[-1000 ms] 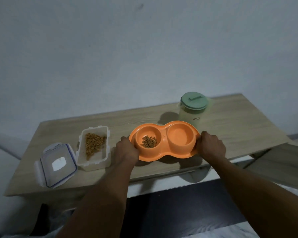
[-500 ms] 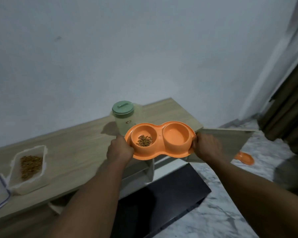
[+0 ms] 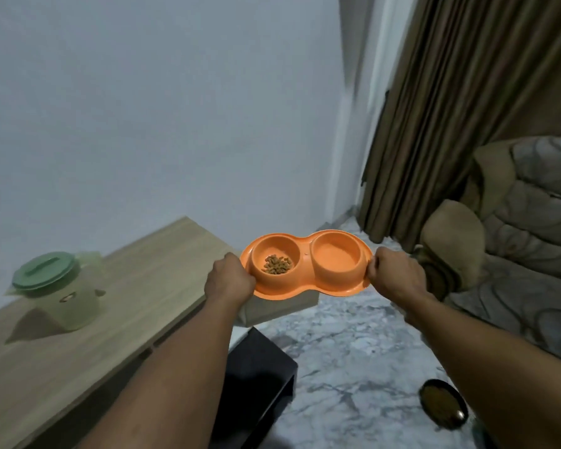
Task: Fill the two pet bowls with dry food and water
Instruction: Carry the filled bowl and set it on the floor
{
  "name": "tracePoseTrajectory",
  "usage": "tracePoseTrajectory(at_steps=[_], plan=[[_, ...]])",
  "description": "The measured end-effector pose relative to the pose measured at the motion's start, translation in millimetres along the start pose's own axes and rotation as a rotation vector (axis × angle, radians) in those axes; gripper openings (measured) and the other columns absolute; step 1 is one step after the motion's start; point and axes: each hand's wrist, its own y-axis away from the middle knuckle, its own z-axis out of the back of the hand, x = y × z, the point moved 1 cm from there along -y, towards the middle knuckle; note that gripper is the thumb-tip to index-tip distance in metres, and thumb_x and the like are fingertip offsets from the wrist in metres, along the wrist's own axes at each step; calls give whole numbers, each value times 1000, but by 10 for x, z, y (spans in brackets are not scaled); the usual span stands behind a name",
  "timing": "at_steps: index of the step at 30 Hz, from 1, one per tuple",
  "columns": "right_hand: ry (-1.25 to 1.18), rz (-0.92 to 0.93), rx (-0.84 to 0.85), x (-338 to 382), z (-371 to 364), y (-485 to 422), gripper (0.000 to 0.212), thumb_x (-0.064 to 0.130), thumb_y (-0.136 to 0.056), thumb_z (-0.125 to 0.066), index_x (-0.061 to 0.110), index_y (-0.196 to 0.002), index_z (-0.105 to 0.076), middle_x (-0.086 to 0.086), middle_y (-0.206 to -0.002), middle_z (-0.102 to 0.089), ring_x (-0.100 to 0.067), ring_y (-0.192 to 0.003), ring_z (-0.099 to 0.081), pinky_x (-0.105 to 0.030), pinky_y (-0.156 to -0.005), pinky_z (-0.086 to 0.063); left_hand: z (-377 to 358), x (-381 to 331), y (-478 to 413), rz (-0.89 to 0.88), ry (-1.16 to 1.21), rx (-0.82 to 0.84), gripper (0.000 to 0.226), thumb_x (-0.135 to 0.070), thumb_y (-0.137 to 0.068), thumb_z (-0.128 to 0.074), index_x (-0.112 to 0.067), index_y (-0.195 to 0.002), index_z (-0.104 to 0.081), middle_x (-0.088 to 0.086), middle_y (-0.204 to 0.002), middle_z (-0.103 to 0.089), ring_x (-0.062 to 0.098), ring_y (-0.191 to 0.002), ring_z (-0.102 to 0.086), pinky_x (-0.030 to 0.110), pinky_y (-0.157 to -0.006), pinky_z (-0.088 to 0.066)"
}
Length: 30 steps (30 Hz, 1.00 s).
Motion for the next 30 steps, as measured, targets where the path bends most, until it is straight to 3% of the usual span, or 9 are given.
tracePoseTrajectory(at_steps=[3,8,14,17,22,26,30], plan=[[35,-72,-24,-404,70,-246,24,35,-97,-45,15,-88,-57,-15,-97,-68,-39,-91,-65,-36,-65,-37,-226,-517,-262,-91,4,34,24,-14,-80,-58,-10,-104,-55,14,-107,-61,37,-94,-64,40,-74,-56],[52,-158,-64,-933,92,-841,30,37,-95,-45,14,-81,-59,-15,-89,-70,-39,-81,-65,-35,-61,-39,-603,-1321,-847,-213,-16,56,14,-14,-83,-59,-12,-96,-54,6,-92,-56,28,-81,-57,35,-64,-48],[73,-277,-89,-1263,59,-1581,33,38,-97,-45,14,-89,-66,-18,-96,-69,-41,-90,-66,-38,-65,-46,-968,-2090,-1597,-319,-20,103,12,-12,-82,-59,-15,-91,-53,5,-89,-59,26,-79,-60,34,-62,-50],[51,-304,-90,-1370,-10,-1910,32,37,-98,-43,18,-80,-60,-14,-87,-69,-35,-78,-64,-35,-60,-45,-1124,-2396,-1936,-359,-28,120,11,-12,-83,-58,-14,-92,-52,5,-88,-56,27,-80,-59,34,-62,-47],[50,-350,-48,-1514,-129,-2406,31,35,-102,-43,21,-74,-50,-3,-69,-54,-21,-59,-47,-29,-50,-31,-1374,-2791,-2411,-383,-54,139,13,-12,-85,-59,-13,-95,-50,7,-90,-56,26,-79,-57,34,-60,-44],[27,-335,-46,-1724,-407,-2861,29,38,-100,-43,19,-81,-55,-11,-84,-65,-34,-78,-62,-35,-61,-43,-1628,-3077,-2750,-371,-64,146,14,-12,-85,-60,-13,-94,-50,6,-89,-54,25,-77,-55,34,-60,-43],[-35,-317,-24,-1997,-839,-3442,37,42,-98,-36,19,-77,-56,-12,-79,-68,-33,-71,-63,-42,-63,-53,-2006,-3360,-3124,-326,-83,152,14,-13,-86,-60,-13,-96,-50,6,-90,-55,24,-76,-54,34,-60,-43]])
